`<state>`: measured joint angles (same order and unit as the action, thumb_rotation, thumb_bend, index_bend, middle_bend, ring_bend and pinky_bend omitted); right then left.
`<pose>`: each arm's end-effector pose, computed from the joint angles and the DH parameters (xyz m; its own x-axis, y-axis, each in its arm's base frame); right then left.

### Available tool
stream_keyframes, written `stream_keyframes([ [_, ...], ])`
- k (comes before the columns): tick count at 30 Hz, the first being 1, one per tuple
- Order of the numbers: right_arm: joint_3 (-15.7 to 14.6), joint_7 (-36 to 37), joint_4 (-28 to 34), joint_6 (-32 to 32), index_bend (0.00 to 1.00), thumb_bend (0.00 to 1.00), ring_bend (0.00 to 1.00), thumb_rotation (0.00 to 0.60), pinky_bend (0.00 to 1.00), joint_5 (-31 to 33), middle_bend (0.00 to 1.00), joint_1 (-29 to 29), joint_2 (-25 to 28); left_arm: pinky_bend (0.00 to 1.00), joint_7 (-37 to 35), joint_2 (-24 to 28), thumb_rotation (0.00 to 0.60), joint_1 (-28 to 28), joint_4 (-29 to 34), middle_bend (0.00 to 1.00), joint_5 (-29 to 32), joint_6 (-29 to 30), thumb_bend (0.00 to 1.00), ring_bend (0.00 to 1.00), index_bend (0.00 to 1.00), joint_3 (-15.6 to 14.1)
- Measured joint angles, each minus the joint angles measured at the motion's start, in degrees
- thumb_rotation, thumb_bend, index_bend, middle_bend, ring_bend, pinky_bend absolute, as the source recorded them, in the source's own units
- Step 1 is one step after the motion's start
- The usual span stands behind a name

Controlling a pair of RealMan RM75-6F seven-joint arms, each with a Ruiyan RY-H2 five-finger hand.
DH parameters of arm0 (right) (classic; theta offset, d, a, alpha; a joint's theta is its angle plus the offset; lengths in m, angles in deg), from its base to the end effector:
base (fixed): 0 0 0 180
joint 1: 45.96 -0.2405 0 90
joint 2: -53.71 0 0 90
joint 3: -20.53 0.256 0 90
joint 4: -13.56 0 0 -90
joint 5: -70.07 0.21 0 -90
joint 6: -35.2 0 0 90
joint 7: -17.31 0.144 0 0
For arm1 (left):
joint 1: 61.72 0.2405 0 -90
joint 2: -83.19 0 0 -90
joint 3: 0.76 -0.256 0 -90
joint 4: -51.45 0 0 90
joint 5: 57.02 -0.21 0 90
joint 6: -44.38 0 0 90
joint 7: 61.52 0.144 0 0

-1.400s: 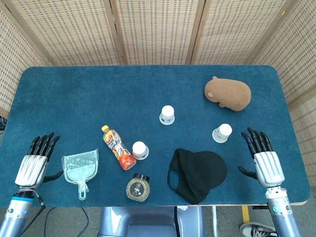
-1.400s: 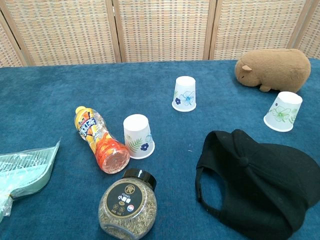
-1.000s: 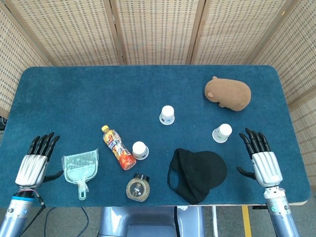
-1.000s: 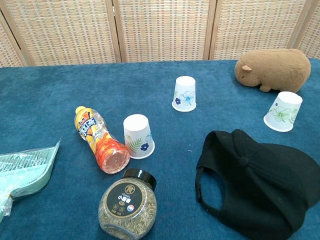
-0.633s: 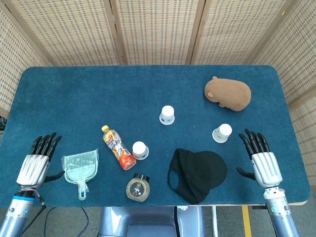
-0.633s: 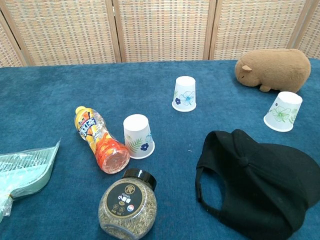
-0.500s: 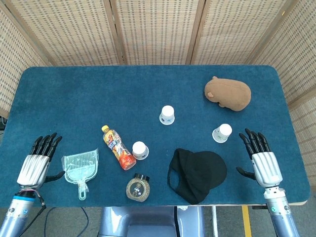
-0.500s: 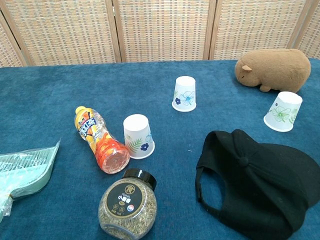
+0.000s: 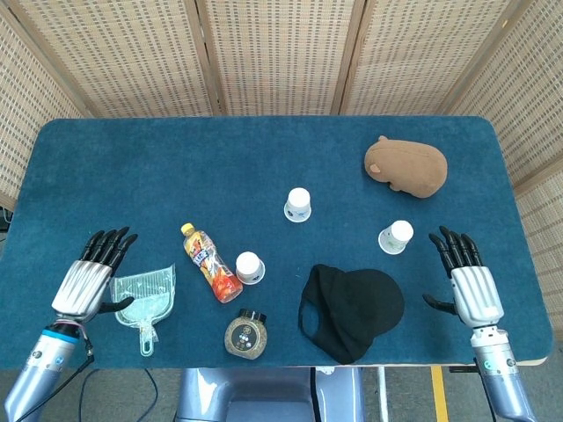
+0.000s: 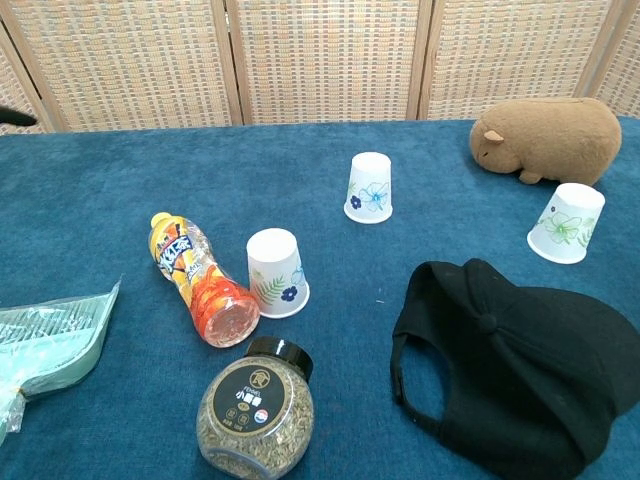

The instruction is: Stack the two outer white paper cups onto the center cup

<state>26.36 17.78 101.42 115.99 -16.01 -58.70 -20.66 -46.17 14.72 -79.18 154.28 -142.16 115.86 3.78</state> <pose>-0.2784 -0.2318 0.1055 0.2918 0.0065 0.9565 -0.9468 -0.1400 0.2898 -0.2243 0.2336 0.0942 0.4398 0.1257 0.8893 0.8766 -0.2754 -0.3946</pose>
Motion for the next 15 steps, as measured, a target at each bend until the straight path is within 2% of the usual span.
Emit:
stream_keyframes([
  [9,0.4,0.6,-1.1,-1.5,0.1,0.12,0.0,0.6,0.0,1.7,0.0,-0.4,-0.2,0.0,6.0,1.1,0.6,-10.1,3.9,0.0,8.8,-11.5,0.09,0.0,0.02,5.8],
  [15,0.6,0.9,-1.7,-2.4,0.11,0.12,0.0,0.6,0.0,2.7,0.0,-0.6,-0.4,0.0,11.8,0.4,0.6,-15.9,4.5,0.0,16.1,-16.8,0.09,0.0,0.12,7.9],
])
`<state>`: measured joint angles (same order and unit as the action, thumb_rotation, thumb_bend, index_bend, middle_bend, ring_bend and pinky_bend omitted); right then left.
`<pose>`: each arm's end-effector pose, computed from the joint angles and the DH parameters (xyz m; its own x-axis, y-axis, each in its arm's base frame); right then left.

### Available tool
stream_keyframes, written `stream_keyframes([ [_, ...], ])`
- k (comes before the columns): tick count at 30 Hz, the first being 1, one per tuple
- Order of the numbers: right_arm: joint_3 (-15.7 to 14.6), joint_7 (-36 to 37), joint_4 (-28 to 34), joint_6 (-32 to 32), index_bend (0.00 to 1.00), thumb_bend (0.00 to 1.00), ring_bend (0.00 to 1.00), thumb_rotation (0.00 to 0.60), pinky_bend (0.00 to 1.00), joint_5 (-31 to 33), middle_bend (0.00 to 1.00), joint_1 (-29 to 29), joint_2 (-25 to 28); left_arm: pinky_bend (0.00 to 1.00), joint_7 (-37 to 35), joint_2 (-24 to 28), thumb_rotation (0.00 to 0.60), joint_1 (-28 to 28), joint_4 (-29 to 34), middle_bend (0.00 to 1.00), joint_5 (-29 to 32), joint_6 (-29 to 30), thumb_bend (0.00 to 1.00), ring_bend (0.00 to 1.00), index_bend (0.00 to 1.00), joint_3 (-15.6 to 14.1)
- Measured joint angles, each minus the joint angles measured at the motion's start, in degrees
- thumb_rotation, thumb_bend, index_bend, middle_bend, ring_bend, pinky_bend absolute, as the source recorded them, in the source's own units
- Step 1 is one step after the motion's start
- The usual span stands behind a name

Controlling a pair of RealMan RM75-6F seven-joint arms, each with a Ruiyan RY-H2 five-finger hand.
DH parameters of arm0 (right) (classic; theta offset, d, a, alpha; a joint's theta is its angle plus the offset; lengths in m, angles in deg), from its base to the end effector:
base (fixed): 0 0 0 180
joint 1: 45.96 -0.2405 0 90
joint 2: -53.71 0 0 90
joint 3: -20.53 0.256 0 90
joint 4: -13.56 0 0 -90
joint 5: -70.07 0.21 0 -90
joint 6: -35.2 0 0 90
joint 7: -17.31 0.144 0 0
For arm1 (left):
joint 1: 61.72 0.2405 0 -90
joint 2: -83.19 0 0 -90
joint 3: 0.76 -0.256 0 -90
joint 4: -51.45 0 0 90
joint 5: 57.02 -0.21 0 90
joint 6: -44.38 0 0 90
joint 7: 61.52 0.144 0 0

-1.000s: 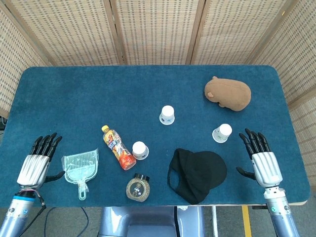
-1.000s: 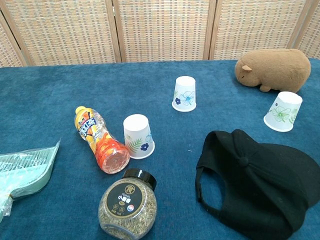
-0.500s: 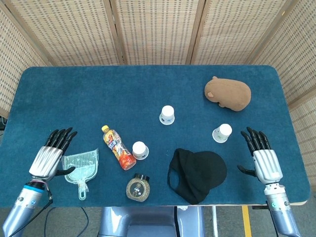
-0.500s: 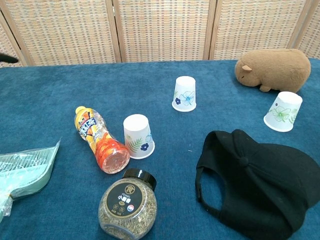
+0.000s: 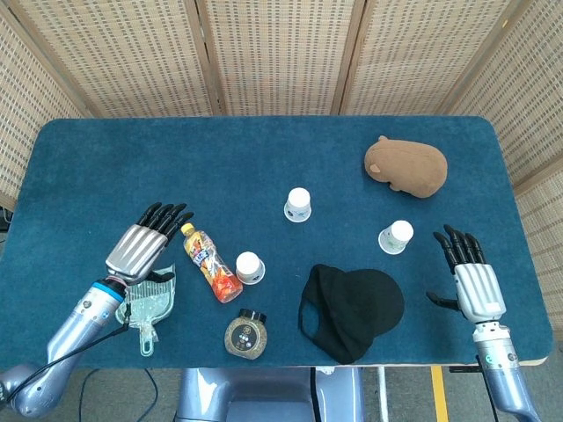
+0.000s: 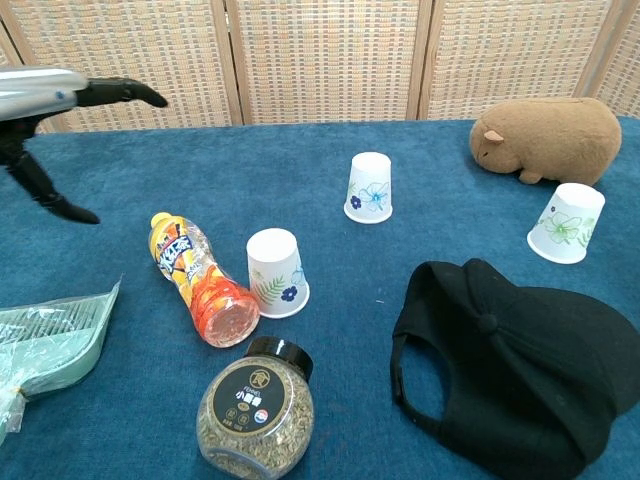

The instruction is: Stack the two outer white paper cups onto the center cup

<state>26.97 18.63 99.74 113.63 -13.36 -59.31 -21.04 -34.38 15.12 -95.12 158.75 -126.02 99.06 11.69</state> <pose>-0.2884 -0.2389 0.1039 0.2930 -0.0182 0.9559 -0.9519 -0.0994 0.2898 -0.1499 0.3027 0.0755 0.5428 0.1975 0.8163 0.7990 -0.4211 -0.4294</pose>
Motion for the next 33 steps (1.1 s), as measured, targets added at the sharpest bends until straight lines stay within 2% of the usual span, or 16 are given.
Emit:
stream_keyframes([
  [6,0.2,1.0,-0.4,-0.6,0.11,0.12,0.0,0.6,0.0,0.7,0.0,-0.1,0.1,0.0,6.8,-3.5,0.6,-6.3,-0.8,0.0,10.1,-3.5,0.09,0.0,0.21,0.7],
  [12,0.4,2.6,-0.7,-1.1,0.11,0.12,0.0,0.6,0.0,1.3,0.0,-0.1,0.4,0.0,14.3,-9.6,0.6,-13.5,-3.3,0.0,20.4,-4.1,0.09,0.0,0.2,0.3],
  [18,0.7,4.2,-1.1,-1.8,0.11,0.12,0.0,0.6,0.0,2.0,0.0,-0.2,0.8,0.0,18.8,-14.9,0.6,-19.3,-6.2,0.0,27.9,-3.1,0.09,0.0,0.2,-0.5],
  [23,0.9,5.7,-1.5,-2.1,0.11,0.12,0.0,0.6,0.0,2.6,0.0,-0.2,1.0,0.0,20.5,-16.9,0.6,-22.0,-7.3,0.0,31.1,-2.0,0.09,0.0,0.22,-1.2],
  [27,1.1,6.9,-2.0,-2.4,0.11,0.12,0.0,0.6,0.0,3.0,0.0,-0.2,1.2,0.0,22.0,-17.7,0.6,-24.2,-8.1,0.0,33.8,-0.9,0.17,0.0,0.23,-2.0],
  [33,1.2,7.7,-2.2,-2.8,0.11,0.12,0.0,0.6,0.0,3.2,0.0,-0.2,1.4,0.0,21.9,-19.7,0.6,-26.1,-9.7,0.0,35.3,-0.4,0.17,0.0,0.25,-3.0],
])
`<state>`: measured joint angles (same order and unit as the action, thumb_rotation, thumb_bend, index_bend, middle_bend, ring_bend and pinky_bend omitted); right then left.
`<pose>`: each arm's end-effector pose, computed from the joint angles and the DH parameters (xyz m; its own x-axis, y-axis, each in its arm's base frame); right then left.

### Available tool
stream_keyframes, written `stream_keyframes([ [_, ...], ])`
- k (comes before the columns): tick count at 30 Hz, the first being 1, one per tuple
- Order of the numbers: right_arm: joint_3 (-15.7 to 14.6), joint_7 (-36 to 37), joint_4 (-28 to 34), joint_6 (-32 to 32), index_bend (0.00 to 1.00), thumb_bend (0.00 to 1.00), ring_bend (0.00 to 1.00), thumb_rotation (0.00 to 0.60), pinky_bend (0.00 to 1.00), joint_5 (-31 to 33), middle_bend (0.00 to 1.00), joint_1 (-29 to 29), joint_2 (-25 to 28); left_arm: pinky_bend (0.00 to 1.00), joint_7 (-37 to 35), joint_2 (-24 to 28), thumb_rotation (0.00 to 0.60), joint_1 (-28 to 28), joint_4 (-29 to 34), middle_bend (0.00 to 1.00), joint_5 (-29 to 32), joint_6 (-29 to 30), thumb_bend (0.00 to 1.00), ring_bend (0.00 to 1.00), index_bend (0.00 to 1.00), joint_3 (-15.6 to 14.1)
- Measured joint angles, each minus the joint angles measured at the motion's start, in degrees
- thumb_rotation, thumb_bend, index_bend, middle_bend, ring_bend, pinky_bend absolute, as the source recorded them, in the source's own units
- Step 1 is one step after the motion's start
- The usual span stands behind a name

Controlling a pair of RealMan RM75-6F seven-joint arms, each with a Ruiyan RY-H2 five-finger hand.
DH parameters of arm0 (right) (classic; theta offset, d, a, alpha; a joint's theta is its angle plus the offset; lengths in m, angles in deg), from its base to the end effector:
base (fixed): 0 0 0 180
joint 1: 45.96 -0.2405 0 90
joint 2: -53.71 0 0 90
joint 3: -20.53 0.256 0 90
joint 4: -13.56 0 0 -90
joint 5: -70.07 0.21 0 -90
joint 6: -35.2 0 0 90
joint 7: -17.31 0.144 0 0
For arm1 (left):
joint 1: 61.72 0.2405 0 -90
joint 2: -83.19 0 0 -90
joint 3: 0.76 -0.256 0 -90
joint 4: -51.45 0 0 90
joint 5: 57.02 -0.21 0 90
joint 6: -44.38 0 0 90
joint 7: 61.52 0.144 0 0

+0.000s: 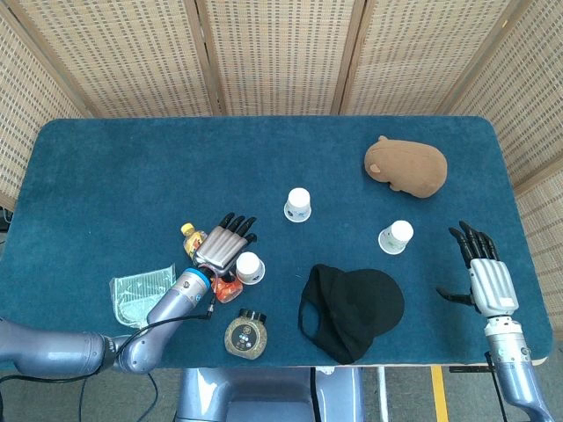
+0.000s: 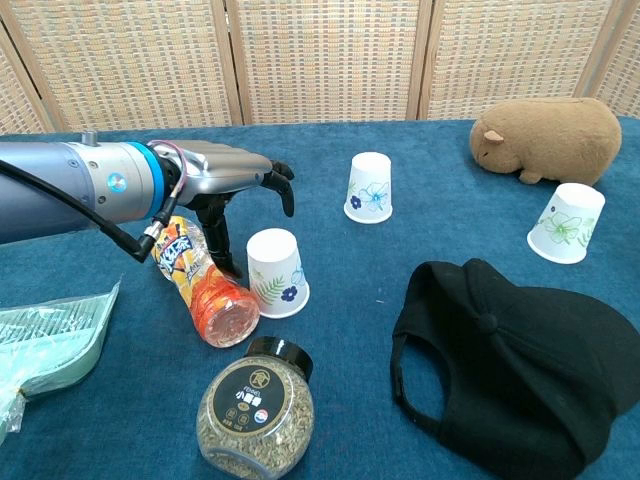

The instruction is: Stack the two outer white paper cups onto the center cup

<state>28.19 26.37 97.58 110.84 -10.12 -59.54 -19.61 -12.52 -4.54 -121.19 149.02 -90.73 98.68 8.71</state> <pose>-0.3064 -0.2473 0.1160 0.2067 -0.0355 0.9778 -0.9781 -0.0325 0.2056 -0.0668 0.3378 -0.0363 0.6656 0.3276 0.6705 0.7279 -0.4835 -0.4863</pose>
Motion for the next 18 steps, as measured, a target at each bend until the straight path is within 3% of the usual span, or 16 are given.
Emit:
stream_keyframes([
  [5,0.0,0.5,-0.1,0.0,0.12,0.12,0.0,0.6,0.0,0.0,0.0,0.0,0.1,0.0,-0.7,-1.9,0.6,-1.2,-1.9,0.0,0.4,0.2,0.17,0.0,0.27,-0.6],
  [11,-0.1,1.0,-0.3,-0.5,0.12,0.12,0.0,0.6,0.0,0.1,0.0,-0.1,0.1,0.02,-1.6,-3.0,0.6,-1.8,-3.1,0.0,-0.2,0.8,0.22,0.0,0.43,-1.0],
  [18,0.0,1.4,-0.5,-1.2,0.12,0.12,0.0,0.6,0.0,0.6,0.0,-0.2,0.2,0.02,-4.3,-3.9,0.6,-1.9,-4.7,0.0,-2.0,1.2,0.23,0.0,0.45,-0.7],
])
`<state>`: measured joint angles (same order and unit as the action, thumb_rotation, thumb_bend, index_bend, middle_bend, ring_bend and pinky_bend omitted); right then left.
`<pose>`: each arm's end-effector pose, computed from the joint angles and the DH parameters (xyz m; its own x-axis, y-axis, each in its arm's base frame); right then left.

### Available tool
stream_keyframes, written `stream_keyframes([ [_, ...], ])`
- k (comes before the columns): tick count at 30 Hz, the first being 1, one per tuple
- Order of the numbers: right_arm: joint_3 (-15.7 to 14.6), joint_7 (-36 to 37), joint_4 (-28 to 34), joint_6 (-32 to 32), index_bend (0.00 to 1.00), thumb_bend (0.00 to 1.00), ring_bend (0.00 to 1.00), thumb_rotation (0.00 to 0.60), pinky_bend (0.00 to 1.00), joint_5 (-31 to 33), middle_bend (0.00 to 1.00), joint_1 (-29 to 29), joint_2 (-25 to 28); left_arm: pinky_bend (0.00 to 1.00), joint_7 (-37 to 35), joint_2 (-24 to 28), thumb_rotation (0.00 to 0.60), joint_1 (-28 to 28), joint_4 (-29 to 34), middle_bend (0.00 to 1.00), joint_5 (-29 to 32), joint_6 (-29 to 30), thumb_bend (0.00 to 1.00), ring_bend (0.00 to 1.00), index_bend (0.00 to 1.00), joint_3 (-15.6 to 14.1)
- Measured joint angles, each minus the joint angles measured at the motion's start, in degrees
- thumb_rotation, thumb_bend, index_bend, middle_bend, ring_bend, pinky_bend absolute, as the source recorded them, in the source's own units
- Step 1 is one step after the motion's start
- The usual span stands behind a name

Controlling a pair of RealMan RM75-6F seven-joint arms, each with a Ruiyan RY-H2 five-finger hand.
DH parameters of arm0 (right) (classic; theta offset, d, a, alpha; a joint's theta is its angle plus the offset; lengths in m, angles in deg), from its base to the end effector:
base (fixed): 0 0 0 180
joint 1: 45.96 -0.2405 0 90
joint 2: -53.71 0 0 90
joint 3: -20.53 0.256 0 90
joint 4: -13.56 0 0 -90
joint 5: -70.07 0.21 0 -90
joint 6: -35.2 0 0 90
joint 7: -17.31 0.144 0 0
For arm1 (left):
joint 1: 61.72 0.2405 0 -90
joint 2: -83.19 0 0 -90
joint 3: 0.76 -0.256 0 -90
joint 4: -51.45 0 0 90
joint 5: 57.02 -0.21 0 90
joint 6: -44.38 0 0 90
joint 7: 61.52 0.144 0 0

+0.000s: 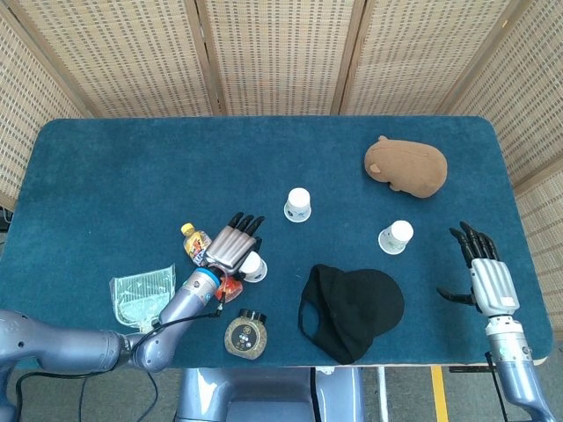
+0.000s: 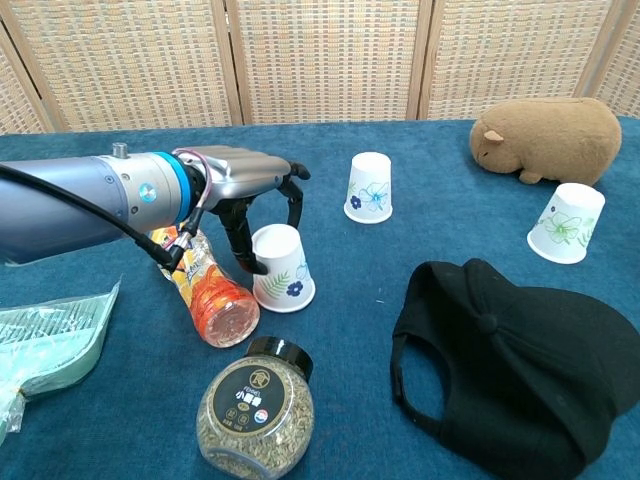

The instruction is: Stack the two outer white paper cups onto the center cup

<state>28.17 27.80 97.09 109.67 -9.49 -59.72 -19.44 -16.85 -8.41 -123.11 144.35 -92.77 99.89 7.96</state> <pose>-0.3104 -0.2487 0.1158 0.1907 -0.0515 0.9803 -0.9816 -0.0187 0.1900 -0.0582 0.3435 -0.0509 0.6373 0.3084 0.7062 0.7446 -0.4825 -0.4612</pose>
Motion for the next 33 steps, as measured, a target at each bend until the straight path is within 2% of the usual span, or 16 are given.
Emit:
stream_keyframes([
  [5,0.2,0.3,-0.2,-0.3,0.12,0.12,0.0,0.6,0.0,0.4,0.0,0.0,0.0,0.02,-1.2,0.9,0.6,-0.3,0.1,0.0,-0.5,0.1,0.23,0.0,0.46,1.0],
  [14,1.0,1.4,-1.0,-1.1,0.12,0.12,0.0,0.6,0.0,2.3,0.0,-0.1,0.3,0.02,-3.1,2.3,0.6,-2.3,-1.5,0.0,-1.6,0.3,0.23,0.0,0.45,4.9],
  [21,1.6,2.5,-1.9,-1.9,0.12,0.12,0.0,0.6,0.0,3.6,0.0,0.0,0.4,0.02,-7.2,0.0,0.6,-4.6,-8.0,0.0,-2.0,-1.3,0.23,0.0,0.45,8.6],
  [33,1.4,3.2,-2.7,-3.8,0.12,0.12,0.0,0.6,0.0,4.1,0.0,-0.5,0.1,0.02,-11.7,-7.7,0.6,-9.3,-22.9,0.0,-3.7,-3.8,0.23,0.0,0.45,12.2],
])
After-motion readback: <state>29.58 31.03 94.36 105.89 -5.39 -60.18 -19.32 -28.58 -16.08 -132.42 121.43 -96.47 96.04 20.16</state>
